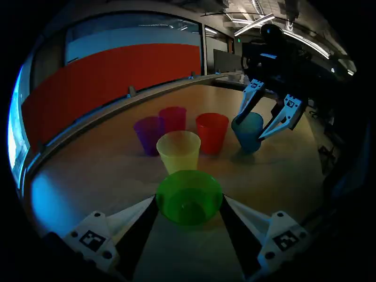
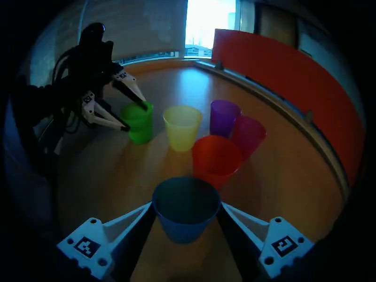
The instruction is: Pour water
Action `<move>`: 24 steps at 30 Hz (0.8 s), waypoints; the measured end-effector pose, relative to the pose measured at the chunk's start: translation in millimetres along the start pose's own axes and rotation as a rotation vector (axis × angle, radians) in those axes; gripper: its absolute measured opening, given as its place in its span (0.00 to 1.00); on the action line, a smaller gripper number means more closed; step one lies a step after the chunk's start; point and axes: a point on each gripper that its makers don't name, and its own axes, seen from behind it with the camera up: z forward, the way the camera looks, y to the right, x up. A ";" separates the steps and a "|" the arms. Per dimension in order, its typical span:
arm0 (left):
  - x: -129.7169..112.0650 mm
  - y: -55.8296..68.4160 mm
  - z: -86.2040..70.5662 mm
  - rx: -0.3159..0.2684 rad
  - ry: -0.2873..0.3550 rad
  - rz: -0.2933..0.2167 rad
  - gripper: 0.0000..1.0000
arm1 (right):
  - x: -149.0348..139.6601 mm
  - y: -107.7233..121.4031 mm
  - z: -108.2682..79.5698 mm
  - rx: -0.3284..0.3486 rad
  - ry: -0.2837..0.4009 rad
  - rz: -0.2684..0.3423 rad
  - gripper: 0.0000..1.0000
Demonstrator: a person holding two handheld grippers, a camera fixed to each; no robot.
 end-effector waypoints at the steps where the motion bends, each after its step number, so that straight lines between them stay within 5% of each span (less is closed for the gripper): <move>1: -0.3 -0.3 -0.1 0.001 0.000 0.000 0.87 | -0.4 0.0 0.0 0.000 0.004 0.002 0.91; 24: -1.9 -0.9 -1.9 0.012 -0.013 0.001 0.88 | -27.7 -5.4 -14.7 -0.010 -0.003 0.030 0.92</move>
